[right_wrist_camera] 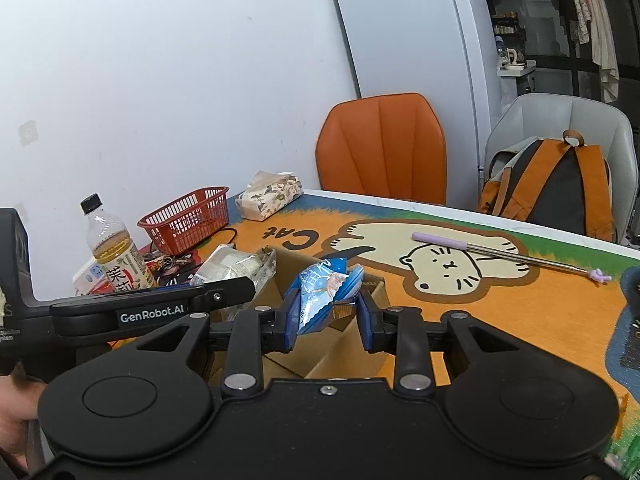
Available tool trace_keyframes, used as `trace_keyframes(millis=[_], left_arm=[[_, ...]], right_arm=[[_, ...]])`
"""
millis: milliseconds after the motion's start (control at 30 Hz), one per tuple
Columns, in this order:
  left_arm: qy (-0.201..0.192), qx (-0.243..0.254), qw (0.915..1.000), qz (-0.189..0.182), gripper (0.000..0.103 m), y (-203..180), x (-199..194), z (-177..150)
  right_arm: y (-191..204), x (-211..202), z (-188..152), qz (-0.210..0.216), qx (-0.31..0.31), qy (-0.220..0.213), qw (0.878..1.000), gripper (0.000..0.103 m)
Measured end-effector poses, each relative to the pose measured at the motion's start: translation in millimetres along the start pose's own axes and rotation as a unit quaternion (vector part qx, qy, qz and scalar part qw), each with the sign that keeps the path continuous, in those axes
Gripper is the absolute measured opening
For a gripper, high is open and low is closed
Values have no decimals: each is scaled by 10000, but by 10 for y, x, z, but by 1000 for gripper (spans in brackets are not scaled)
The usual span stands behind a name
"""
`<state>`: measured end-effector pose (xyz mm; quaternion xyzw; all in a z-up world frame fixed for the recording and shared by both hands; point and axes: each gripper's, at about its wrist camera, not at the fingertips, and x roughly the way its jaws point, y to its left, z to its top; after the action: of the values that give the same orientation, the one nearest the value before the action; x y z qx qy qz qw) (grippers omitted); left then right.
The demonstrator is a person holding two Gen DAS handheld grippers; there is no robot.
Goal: Organize snacks
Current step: 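Carry both snacks into the cardboard box and open both tools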
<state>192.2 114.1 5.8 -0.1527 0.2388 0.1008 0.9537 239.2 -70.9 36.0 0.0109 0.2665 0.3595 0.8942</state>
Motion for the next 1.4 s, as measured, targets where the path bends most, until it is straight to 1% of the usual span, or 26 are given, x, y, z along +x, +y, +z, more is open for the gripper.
trace_keyframes(millis=[133,233,333,467,567,600,800,833,967,1033,1133,1233,1267,1400], left_arm=[[-17,-91,9996,249,59,32,54,6],[-19,-177,9997,166,61,69,30,-3],[-10,-196,9996,216,61,72,-23,-27],[42,-268,9995,184,64,84,-107,-70],[48,-270,9994,218,68,88,-183,-107],[40,-268,9994,230,70,93,-212,-122],[106,-320,9990,297,75,96,-317,-204],[134,-300,9990,306,76,83,-323,-217],[142,-245,9991,313,84,31,-367,-265],[150,-249,9991,300,86,7,-384,-288],[193,-224,9992,259,88,-34,-399,-313],[211,-138,9994,240,91,-99,-417,-345],[186,-133,9995,204,92,-110,-432,-354],[148,-142,9998,46,97,-186,-489,-384]], right_arm=[[1,77,8,10,46,48,10000,30],[5,99,5,25,62,73,10000,30],[24,110,9,33,73,70,9999,30],[51,105,32,136,121,8,9998,31],[43,97,45,155,201,-54,9997,34],[39,92,44,134,207,-53,9997,37],[-3,-37,-12,105,293,-52,9995,41],[-13,-67,-26,93,303,-60,9995,43],[-71,-179,-102,25,354,-36,9994,49],[-103,-228,-134,-21,384,-5,9993,53],[-164,-317,-181,-77,430,-6,9990,56],[-235,-420,-226,-148,476,-27,9988,65],[-248,-451,-238,-161,491,-34,9987,66],[-339,-595,-313,-236,549,-108,9982,80]])
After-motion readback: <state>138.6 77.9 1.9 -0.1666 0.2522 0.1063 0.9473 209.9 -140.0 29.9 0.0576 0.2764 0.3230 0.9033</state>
